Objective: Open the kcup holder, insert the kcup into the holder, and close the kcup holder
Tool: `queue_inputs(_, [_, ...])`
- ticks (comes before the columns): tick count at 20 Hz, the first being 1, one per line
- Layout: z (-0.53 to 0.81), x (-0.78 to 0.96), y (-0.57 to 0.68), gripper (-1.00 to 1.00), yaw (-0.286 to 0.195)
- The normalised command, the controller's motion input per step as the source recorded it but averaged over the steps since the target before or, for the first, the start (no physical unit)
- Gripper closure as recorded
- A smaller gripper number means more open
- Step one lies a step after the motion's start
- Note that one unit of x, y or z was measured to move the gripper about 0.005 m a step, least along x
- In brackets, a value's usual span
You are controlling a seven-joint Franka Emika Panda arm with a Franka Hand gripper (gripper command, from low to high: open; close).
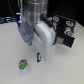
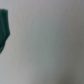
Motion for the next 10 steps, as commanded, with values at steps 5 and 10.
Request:
queue_inputs(5, [0.01, 0.37, -0.58, -1.0, -0.21])
queue_inputs(10, [-0.02, 0.53, -0.41, -1.0, -0.211])
